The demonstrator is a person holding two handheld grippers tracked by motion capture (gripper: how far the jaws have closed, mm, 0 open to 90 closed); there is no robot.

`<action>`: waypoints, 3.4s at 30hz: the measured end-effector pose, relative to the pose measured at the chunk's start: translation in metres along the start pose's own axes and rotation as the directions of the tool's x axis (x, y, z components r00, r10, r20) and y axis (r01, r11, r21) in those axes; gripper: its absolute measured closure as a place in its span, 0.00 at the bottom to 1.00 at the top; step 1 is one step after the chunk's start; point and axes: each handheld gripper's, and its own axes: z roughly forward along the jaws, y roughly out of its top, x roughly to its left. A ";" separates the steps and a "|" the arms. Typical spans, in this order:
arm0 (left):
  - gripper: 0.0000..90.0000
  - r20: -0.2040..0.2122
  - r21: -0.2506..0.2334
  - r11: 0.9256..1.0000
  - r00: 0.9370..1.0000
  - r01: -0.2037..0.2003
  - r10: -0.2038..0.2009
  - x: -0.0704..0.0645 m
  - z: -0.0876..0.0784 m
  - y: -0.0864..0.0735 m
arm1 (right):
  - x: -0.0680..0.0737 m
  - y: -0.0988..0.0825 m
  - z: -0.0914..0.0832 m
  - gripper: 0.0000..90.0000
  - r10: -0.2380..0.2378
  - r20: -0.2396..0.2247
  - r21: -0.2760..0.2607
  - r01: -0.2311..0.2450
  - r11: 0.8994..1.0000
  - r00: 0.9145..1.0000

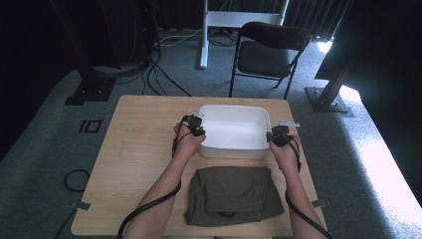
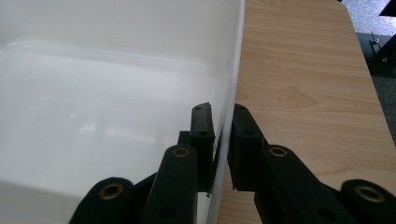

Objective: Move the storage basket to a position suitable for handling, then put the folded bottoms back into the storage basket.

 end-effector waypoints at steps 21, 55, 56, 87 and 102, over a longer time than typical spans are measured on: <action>0.29 0.182 -0.118 0.991 0.980 -0.061 0.082 0.015 -0.010 -0.002 | -0.001 0.008 -0.006 0.29 -0.048 -0.121 -0.087 0.037 0.996 0.992; 0.21 0.384 -0.230 0.970 0.909 -0.077 0.163 0.030 -0.078 -0.033 | 0.005 -0.009 -0.054 0.15 -0.120 -0.248 -0.199 0.071 0.977 0.961; 0.21 0.385 -0.230 0.970 0.908 -0.081 0.167 0.029 -0.079 -0.035 | 0.005 -0.011 -0.055 0.15 -0.128 -0.247 -0.203 0.078 0.976 0.960; 0.21 0.441 -0.232 0.967 0.875 -0.107 0.202 -0.002 -0.109 -0.096 | 0.025 -0.063 -0.104 0.15 -0.159 -0.283 -0.245 0.089 0.965 0.946; 0.21 0.423 -0.136 0.981 0.888 -0.135 0.181 -0.016 -0.101 -0.136 | 0.026 -0.110 -0.100 0.15 -0.153 -0.299 -0.152 0.111 0.982 0.942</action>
